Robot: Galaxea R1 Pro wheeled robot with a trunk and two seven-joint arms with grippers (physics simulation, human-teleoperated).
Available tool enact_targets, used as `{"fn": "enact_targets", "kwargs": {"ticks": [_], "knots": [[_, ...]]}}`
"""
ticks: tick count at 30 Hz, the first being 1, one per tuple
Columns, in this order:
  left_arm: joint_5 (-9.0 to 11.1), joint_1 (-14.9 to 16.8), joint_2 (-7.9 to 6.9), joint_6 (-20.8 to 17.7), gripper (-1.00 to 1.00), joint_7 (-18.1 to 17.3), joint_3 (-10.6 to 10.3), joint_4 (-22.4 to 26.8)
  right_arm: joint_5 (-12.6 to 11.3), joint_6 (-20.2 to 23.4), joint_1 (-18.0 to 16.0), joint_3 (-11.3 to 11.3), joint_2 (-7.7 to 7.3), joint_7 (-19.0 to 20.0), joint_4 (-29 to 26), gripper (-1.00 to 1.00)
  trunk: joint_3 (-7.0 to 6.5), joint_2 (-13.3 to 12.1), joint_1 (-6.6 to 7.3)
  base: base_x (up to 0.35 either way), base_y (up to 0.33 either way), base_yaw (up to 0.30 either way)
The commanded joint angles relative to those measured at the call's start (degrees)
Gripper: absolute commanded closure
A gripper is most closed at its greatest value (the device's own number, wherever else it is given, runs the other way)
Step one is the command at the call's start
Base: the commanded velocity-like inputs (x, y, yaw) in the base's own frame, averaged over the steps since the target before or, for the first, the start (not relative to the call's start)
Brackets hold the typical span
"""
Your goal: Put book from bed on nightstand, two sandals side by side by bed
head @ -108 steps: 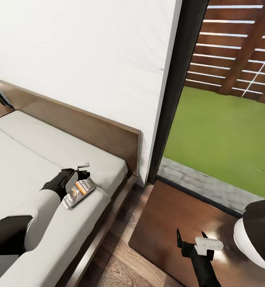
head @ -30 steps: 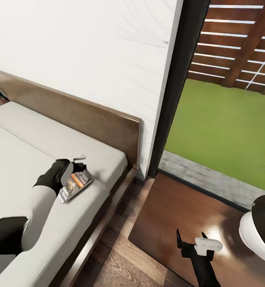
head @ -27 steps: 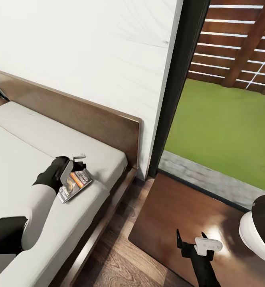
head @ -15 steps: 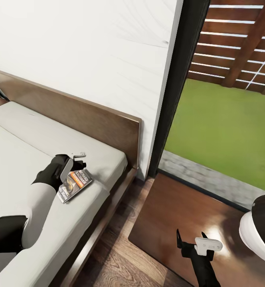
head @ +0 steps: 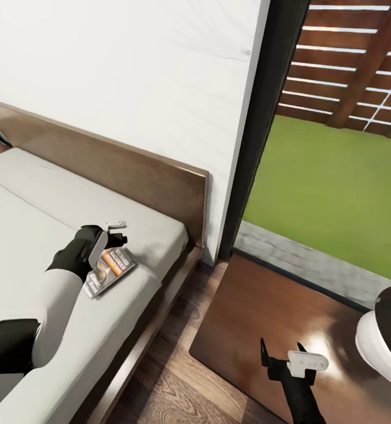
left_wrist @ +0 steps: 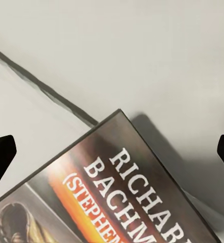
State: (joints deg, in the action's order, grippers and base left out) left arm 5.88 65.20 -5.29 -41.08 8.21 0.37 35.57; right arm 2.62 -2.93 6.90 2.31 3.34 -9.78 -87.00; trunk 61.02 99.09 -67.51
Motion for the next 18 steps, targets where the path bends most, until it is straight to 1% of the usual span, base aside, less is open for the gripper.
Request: {"fn": "enact_targets", "kwargs": {"ticks": [1, 2, 4, 8, 12, 17, 18], "knots": [[0.61, 0.01, -0.02, -0.23, -1.0, 0.41, -0.12, 0.1, 0.28, -0.06, 0.02, 0.07, 0.0, -0.32, -0.02, -1.0, 0.21, 0.43, -0.22, 0.0, 0.0, 0.0], [0.61, 0.01, -0.04, -0.23, -1.0, 0.41, -0.31, 0.14, 0.28, -0.06, 0.01, 0.07, 0.0, -0.32, -0.01, -1.0, 0.39, 0.83, -0.44, 0.0, 0.0, 0.0], [0.61, 0.01, -0.05, -0.2, -1.0, 0.41, -0.43, 0.16, 0.28, -0.06, -0.01, 0.07, 0.0, -0.32, -0.01, -1.0, 0.39, 0.83, -0.44, 0.0, 0.0, 0.0], [0.59, 0.01, -0.07, -0.22, -1.0, 0.36, -0.64, 2.61, 0.28, -0.06, 0.01, 0.07, 0.0, -0.32, -0.01, -1.0, 0.6, 0.83, -0.44, 0.0, 0.0, 0.0], [0.56, -0.01, -0.14, -0.23, -1.0, 0.2, -0.64, 3.87, 0.28, -0.06, 0.01, 0.07, 0.0, -0.32, -0.01, -1.0, 0.92, 0.83, -0.44, 0.0, 0.0, 0.0], [0.55, 0.01, -0.22, -0.23, -1.0, 0.16, -0.65, 4.21, 0.28, -0.06, 0.02, 0.07, 0.0, -0.32, -0.01, -1.0, 1.36, 0.83, -0.44, 0.0, 0.0, 0.0], [0.54, 0.01, -0.23, -0.23, -1.0, 0.15, -0.65, 4.25, 0.28, -0.06, 0.0, 0.07, 0.0, -0.32, -0.01, -1.0, 1.62, 1.23, -0.66, 0.0, 0.0, 0.0]]}}
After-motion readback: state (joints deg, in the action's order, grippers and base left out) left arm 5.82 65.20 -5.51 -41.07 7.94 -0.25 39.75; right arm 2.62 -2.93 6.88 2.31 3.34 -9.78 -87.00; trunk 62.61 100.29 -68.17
